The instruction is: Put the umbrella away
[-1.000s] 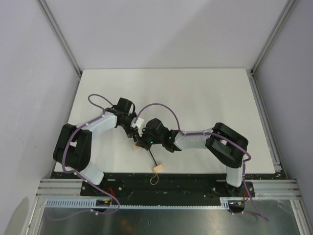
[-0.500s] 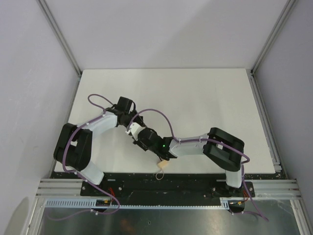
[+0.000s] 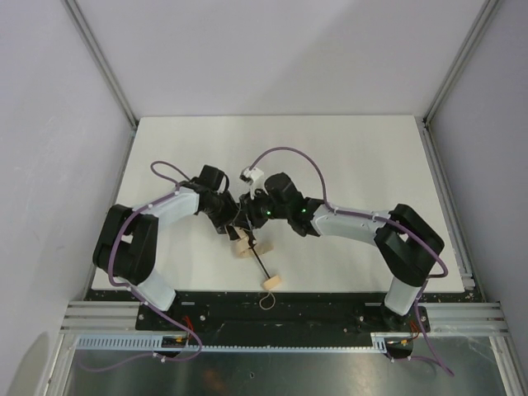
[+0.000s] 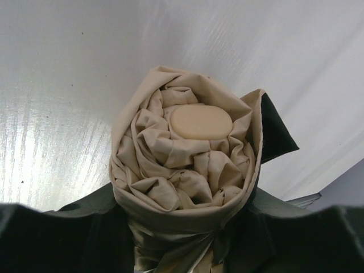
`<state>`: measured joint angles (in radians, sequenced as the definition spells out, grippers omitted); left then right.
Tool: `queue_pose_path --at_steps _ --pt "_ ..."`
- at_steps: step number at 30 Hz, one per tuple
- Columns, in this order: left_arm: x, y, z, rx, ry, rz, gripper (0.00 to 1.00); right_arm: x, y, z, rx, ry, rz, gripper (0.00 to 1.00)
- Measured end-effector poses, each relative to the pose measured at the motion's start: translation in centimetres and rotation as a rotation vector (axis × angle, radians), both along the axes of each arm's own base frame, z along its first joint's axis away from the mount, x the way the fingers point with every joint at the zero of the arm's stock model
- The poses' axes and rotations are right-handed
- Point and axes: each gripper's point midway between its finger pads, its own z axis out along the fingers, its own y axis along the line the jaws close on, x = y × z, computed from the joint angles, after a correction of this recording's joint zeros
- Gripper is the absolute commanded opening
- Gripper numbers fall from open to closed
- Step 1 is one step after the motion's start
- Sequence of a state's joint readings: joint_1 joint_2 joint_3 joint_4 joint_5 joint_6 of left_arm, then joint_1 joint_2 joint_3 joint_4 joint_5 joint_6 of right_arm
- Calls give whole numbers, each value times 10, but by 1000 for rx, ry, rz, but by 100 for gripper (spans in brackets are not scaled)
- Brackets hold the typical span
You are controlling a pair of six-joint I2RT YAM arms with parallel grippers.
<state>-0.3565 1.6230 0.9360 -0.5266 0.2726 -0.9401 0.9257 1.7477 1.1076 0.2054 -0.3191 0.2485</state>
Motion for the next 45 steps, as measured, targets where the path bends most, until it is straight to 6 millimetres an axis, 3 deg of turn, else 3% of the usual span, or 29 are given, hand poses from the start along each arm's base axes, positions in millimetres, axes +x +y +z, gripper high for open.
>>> queue_pose_path --at_steps 5,9,13,16,18,23,29,32,37,42,45 --pt "4 -1 6 -2 -11 -8 0 -10 2 12 76 163 -2 48" --pt "12 -4 13 -7 -41 -22 0 -8 -10 24 109 257 -51 59" --pt "17 -8 23 -49 -74 -36 0 17 -58 31 185 344 -214 69" --pt "22 -16 44 -124 -128 -50 0 38 -100 21 234 453 -374 71" --pt "29 -21 67 -191 -194 -59 0 43 -117 12 244 522 -449 73" --pt "47 -30 138 -363 -393 -64 0 31 -130 14 300 632 -504 75" --pt "70 -41 253 -681 -663 -16 0 22 -132 41 483 680 -490 80" --pt "72 -42 306 -830 -777 -7 0 25 -129 63 596 685 -462 84" --pt "65 -41 365 -996 -890 -10 0 37 -117 115 868 715 -377 98" --pt "53 -36 416 -1118 -1004 -31 0 49 -98 119 1010 904 -377 99" --pt "45 -33 436 -1168 -1056 -47 0 45 -87 127 1056 992 -364 99"
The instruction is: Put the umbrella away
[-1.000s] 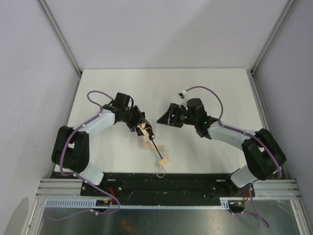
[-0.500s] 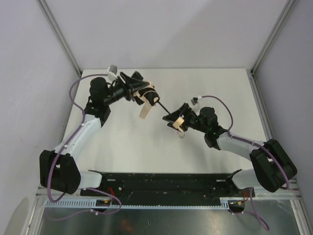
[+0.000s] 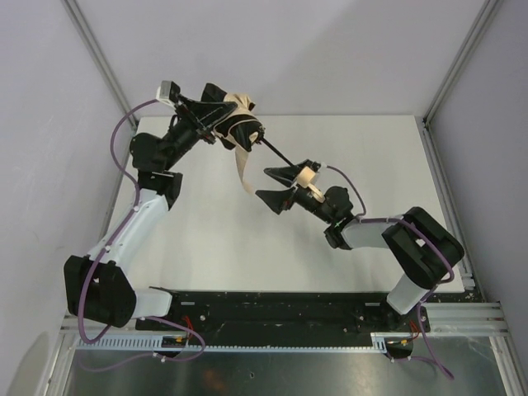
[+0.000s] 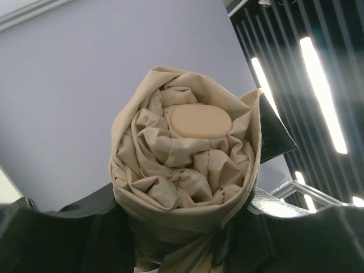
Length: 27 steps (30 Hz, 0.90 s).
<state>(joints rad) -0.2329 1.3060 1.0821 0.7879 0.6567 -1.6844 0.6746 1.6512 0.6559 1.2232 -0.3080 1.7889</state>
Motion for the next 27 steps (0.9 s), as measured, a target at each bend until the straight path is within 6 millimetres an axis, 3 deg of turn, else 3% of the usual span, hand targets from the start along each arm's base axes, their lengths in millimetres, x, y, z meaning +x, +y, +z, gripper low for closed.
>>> queue_pose_path --at_steps 10,18,25,27 --pt "-6 5 17 -58 -45 3 0 -26 17 52 118 38 33 99" --pt "0 7 21 -83 -71 23 0 -36 31 44 53 165 65 92" --pt "2 8 23 -101 -87 31 0 -35 37 54 63 198 78 90" --pt "2 9 24 -105 -92 33 0 -34 38 57 65 199 76 84"
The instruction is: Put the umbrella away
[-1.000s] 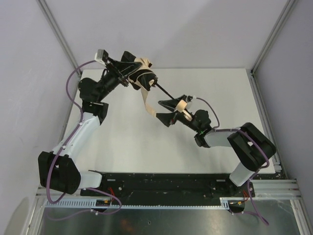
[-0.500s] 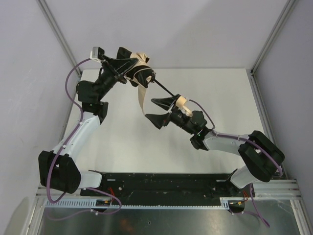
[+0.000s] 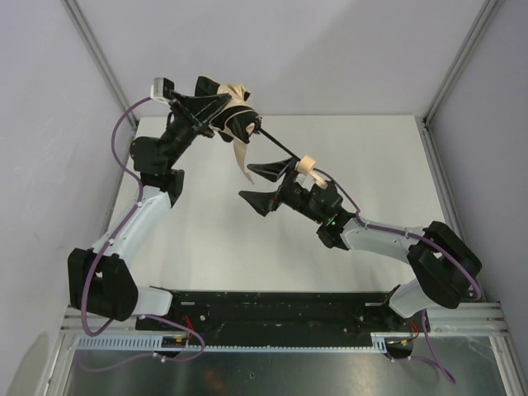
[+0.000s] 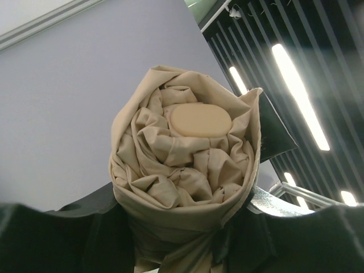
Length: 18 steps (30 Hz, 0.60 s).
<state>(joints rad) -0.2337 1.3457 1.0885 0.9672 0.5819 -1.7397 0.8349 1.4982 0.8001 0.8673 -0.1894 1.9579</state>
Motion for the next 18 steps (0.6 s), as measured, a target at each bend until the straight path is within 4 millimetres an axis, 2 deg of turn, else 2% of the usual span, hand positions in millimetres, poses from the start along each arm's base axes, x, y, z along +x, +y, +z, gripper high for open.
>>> queue_pose_path --at_steps 4,6,9,12,14,16,17,18 --pt "-2 -2 2 -7 -2 -8 0 3 1 8 12 0 -9 72" --pt "-4 -4 2 -10 -5 -15 0 5 2 16 23 -6 -11 62" --pt "-8 -7 5 -13 -12 -28 0 5 7 32 52 -27 -6 34" --pt "-12 -9 12 -22 -26 -38 0 5 10 40 63 -44 -6 8" --pt "-15 -9 16 -28 -38 -42 0 6 11 39 62 -49 -10 2" --pt "-17 -10 19 -35 -40 -51 0 7 12 36 52 -54 -15 0" --pt "-18 -10 20 -39 -41 -56 0 9 12 35 47 -58 -18 3" --pt "-20 -11 21 -43 -40 -64 0 11 12 34 44 -63 -22 10"
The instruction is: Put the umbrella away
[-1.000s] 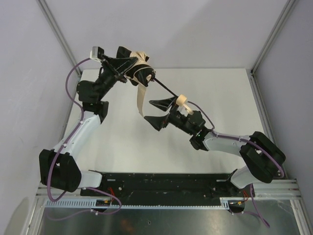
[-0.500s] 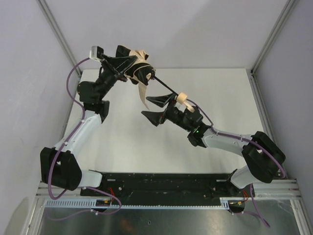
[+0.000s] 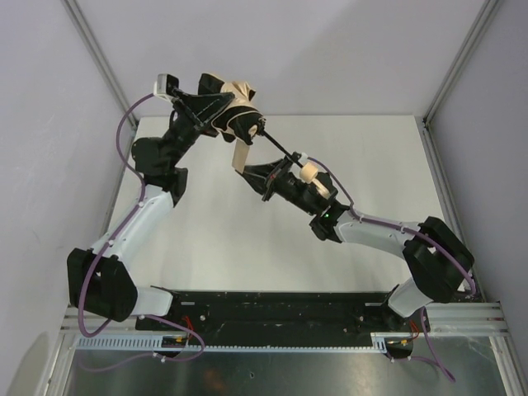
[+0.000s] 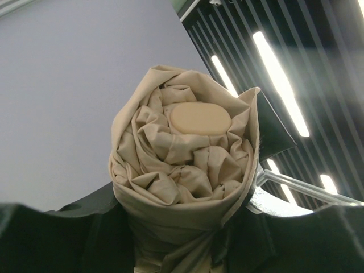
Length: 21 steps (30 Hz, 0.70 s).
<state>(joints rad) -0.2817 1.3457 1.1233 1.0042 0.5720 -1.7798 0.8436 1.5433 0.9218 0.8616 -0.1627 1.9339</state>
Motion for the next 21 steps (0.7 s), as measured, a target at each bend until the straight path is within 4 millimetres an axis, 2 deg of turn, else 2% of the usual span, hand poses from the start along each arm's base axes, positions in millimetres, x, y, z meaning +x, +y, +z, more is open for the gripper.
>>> queue_pose_path --at_steps 1,2,4,6,8,11,15,18,21 --pt "-2 -1 0 -1 0 -8 0 2 0 0 -2 -7 -5 25" --pt "-3 -2 0 -2 2 -17 0 4 -1 -1 -2 -13 -10 34" --pt "-6 -4 2 -7 6 -32 0 7 0 -3 -11 -27 -18 42" --pt "-8 -4 6 -13 2 -39 0 9 0 -5 -18 -40 -26 43" --pt "-10 -4 11 -20 -8 -45 0 10 0 -6 -22 -49 -29 40" --pt "-15 -3 17 -30 -25 -51 0 11 0 -7 -27 -58 -32 26" --pt "-17 -2 21 -38 -37 -56 0 11 -1 -5 -22 -69 -35 25" --pt "-18 -2 21 -41 -32 -63 0 12 -2 -4 -13 -77 -38 5" --pt "-18 -3 21 -43 -26 -70 0 14 -2 -4 -4 -91 -44 1"
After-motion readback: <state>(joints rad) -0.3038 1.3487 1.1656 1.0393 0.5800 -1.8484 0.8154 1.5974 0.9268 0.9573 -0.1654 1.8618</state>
